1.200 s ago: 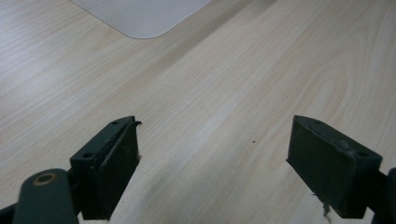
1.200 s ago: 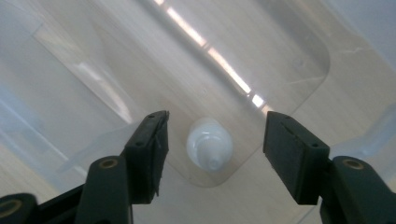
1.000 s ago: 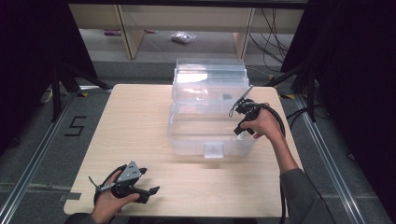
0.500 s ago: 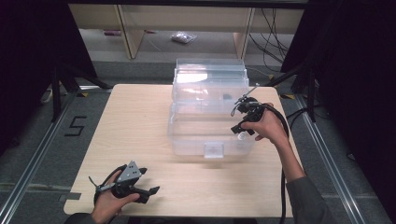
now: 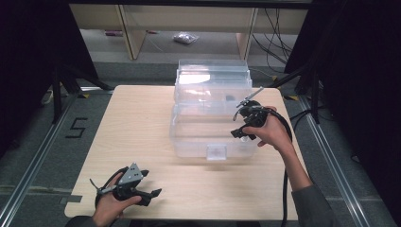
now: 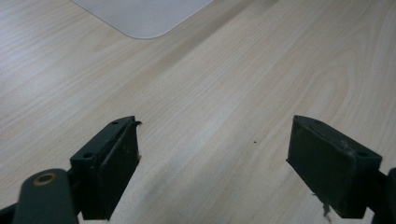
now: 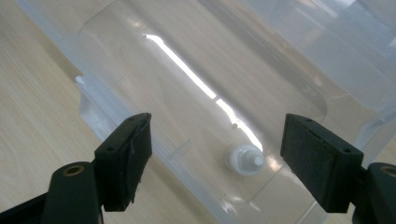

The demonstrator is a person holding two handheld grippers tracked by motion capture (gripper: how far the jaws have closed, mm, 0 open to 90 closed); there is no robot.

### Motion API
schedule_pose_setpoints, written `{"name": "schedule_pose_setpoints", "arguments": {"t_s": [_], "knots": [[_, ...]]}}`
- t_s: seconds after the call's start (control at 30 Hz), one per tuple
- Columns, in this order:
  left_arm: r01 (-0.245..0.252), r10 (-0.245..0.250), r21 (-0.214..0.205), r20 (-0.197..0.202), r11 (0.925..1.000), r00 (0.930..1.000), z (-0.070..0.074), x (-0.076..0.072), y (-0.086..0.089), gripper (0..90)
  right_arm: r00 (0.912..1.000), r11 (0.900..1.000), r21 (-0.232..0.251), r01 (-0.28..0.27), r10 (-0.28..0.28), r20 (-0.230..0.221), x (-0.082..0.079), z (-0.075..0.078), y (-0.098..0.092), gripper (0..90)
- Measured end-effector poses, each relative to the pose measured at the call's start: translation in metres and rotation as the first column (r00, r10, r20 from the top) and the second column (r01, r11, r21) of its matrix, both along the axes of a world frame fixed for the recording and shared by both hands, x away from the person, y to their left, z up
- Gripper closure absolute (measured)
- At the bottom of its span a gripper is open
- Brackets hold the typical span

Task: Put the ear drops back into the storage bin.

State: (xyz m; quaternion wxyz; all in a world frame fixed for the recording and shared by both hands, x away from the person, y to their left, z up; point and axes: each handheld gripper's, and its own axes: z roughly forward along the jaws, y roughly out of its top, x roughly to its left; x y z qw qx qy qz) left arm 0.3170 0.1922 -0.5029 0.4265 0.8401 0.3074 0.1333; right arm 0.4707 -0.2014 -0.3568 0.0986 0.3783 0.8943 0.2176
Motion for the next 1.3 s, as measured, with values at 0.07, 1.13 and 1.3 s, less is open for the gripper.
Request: {"name": "schedule_pose_setpoints", "arguments": {"t_s": [0.07, 1.13, 1.3], "knots": [[-0.007, 0.007, -0.011, -0.001, 0.9999, 1.0000, 0.000, 0.000, -0.001, 15.9, 1.0000, 1.0000, 0.002, -0.007, 0.007, 0.004, -0.001, 0.000, -0.001, 25.7], [0.005, -0.005, 0.014, 0.002, 0.9999, 1.0000, 0.001, 0.000, 0.001, 15.9, 0.9955, 0.9957, 0.069, -0.062, 0.057, 0.076, -0.036, 0.000, 0.001, 24.7], [-0.008, 0.008, -0.004, 0.002, 1.0000, 1.0000, 0.000, 0.000, 0.000, 15.9, 0.9951, 0.9936, 0.085, -0.074, 0.067, 0.072, -0.042, -0.002, 0.001, 24.5]]}}
